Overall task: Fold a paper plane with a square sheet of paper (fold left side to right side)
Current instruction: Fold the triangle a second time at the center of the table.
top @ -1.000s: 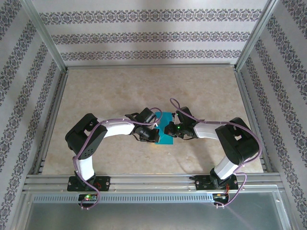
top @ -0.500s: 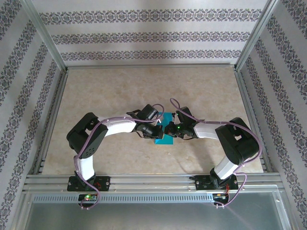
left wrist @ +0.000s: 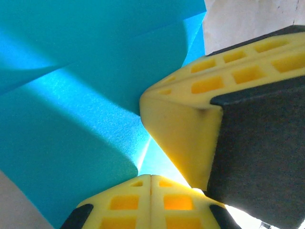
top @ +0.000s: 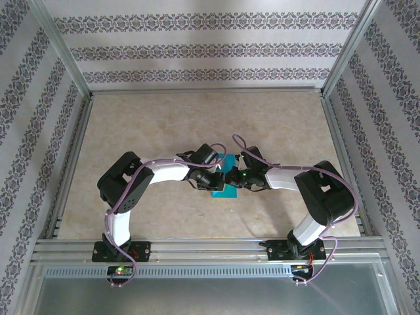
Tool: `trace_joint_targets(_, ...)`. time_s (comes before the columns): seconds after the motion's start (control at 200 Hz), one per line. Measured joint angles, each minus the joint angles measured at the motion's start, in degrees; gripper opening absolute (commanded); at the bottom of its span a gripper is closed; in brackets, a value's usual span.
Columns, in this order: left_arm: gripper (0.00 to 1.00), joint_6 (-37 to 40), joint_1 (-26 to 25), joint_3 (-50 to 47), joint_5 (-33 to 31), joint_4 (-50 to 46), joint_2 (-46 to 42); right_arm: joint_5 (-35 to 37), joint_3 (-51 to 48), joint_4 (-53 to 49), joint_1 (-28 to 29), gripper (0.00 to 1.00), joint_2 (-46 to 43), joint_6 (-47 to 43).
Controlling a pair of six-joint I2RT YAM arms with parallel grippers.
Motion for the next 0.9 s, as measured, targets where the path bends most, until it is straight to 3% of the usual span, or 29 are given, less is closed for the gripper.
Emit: trace_joint_targets(0.899, 0.0, -0.15, 0.04, -9.07, -0.37, 5.38, -5.07, -2.6, 0.31, 0.79, -0.55, 0.0, 1.29, -0.04)
